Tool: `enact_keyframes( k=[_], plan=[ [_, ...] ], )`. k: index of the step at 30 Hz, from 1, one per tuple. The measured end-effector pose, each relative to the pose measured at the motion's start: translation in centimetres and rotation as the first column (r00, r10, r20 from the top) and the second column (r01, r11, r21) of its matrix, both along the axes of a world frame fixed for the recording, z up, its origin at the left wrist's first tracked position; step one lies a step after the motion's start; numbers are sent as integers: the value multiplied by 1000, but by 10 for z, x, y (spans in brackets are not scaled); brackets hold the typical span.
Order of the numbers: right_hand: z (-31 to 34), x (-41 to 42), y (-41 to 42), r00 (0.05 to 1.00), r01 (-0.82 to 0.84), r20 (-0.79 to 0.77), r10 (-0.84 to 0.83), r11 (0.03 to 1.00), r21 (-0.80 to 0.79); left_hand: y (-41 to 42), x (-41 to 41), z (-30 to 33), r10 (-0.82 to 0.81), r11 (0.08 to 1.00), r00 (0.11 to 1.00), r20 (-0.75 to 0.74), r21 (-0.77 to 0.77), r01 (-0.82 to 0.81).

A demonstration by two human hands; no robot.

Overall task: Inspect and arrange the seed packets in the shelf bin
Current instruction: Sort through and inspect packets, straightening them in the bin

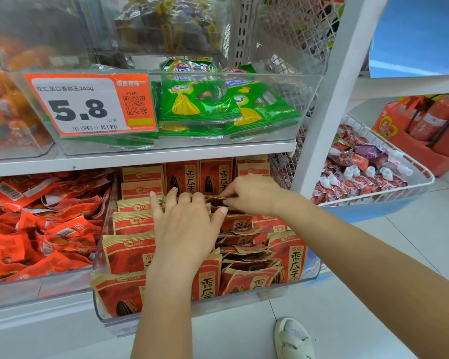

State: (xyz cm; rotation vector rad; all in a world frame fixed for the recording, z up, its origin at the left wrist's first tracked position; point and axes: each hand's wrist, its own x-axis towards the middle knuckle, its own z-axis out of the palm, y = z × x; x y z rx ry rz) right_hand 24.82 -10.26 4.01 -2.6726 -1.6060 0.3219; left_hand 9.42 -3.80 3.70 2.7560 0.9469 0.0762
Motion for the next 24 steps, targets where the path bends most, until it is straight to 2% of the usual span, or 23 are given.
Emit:
enact_keyframes(
  k=[5,8,10,12,14,16,19,22,24],
  plan=[
    [9,-5,-11,980,-30,200,10,995,96,0,-1,-1,0,1000,1000,1,14,0],
    [20,-9,-30,953,-87,301,11,966,242,0,0,-2,-3,1000,1000,0,25,3],
    [29,-16,-44,943,-134,331,-17,893,429,1,-1,-3,-2,1000,1000,10,20,2],
    [43,-22,-58,940,-154,331,-77,772,617,2,0,-4,-4,1000,1000,29,12,3],
    [60,-24,-71,966,-85,220,-138,634,769,3,2,-4,-12,999,993,118,-35,17],
    [75,-22,-79,994,63,-9,-113,483,874,3,3,3,-29,978,952,303,-188,90],
    [90,-20,-86,964,257,-264,-20,311,915,-7,0,23,27,831,821,570,-470,299],
    [96,-18,-92,898,409,-435,66,239,881,-21,-6,40,105,693,734,671,-579,429],
    [99,-18,-94,831,509,-545,113,240,827,-28,-9,44,135,589,732,668,-648,483]
  ],
)
